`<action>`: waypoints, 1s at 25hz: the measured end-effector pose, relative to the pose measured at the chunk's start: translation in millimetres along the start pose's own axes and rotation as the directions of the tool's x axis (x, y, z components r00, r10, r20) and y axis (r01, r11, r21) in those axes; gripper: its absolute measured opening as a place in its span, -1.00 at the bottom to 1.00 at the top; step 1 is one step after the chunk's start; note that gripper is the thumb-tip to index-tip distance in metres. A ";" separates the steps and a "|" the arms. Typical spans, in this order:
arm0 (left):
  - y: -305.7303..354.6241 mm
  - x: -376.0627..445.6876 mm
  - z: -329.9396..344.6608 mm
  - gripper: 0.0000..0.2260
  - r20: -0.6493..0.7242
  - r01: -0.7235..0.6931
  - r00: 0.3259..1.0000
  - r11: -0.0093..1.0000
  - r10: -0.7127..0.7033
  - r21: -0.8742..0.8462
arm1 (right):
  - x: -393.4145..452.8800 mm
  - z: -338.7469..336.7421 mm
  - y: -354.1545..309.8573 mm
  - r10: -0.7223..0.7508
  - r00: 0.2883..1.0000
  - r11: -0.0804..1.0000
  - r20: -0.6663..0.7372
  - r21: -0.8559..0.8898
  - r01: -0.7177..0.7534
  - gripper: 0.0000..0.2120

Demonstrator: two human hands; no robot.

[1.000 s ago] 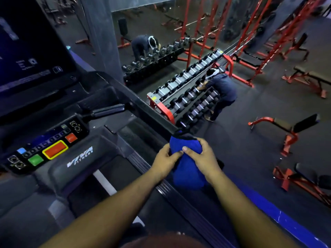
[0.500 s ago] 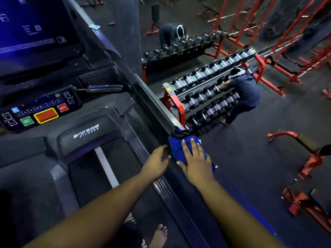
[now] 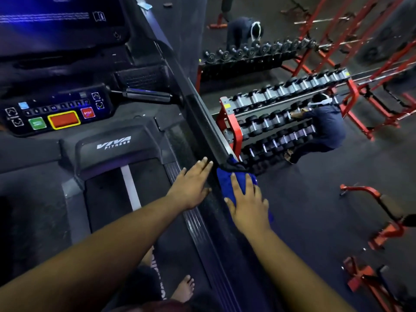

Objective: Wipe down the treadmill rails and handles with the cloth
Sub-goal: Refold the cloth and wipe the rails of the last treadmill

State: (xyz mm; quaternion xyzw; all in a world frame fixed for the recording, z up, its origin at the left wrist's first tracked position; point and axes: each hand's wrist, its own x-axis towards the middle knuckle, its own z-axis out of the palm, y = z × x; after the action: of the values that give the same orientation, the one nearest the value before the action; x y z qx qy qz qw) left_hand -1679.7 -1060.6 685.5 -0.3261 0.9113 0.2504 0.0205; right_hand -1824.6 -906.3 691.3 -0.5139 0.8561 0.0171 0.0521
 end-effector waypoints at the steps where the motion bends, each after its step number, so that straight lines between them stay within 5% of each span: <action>1: -7.6 10.6 -4.9 -0.23 -0.013 0.010 1.000 1.000 -0.010 0.011 | 28.3 -3.4 -13.5 -0.005 1.000 1.000 0.020 0.020 0.005 -0.34; 5: -39.1 44.4 -28.3 -0.20 0.004 0.042 0.999 0.999 -0.042 0.023 | 73.7 -16.8 -35.9 -0.041 0.995 0.997 0.092 0.070 0.034 -0.32; 8: -63.9 65.9 -38.6 -0.20 0.009 0.003 1.000 0.999 -0.003 0.054 | 51.2 -19.6 -28.3 -0.032 0.994 0.998 0.109 -0.047 0.038 -0.32; 12: -97.6 100.5 -60.7 -0.21 -0.014 0.025 1.000 0.988 -0.023 0.150 | 149.5 -20.0 -66.2 -0.070 0.997 0.997 0.038 0.038 0.069 -0.26; 15: -132.1 127.9 -84.8 -0.20 -0.057 0.075 0.997 0.952 -0.061 0.297 | 211.1 -23.0 -95.0 -0.093 0.994 0.996 0.052 -0.007 0.093 -0.29; 20: -163.8 160.2 -112.5 -0.27 -0.081 0.040 0.997 0.887 -0.002 0.460 | 178.6 -22.9 -86.7 -0.106 0.994 0.983 0.027 -0.147 0.109 -0.34; 25: -183.6 182.6 -128.6 -0.31 -0.090 0.011 0.995 0.825 0.049 0.564 | 288.0 -26.0 -145.1 -0.205 0.973 0.943 0.103 -0.247 0.225 -0.31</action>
State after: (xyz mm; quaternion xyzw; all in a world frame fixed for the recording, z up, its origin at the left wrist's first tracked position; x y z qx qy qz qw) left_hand -1696.1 -1349.2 679.9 -0.3087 0.9476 -0.0464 0.0675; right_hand -1832.8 -1229.7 689.9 -0.6058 0.7827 0.1416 0.0193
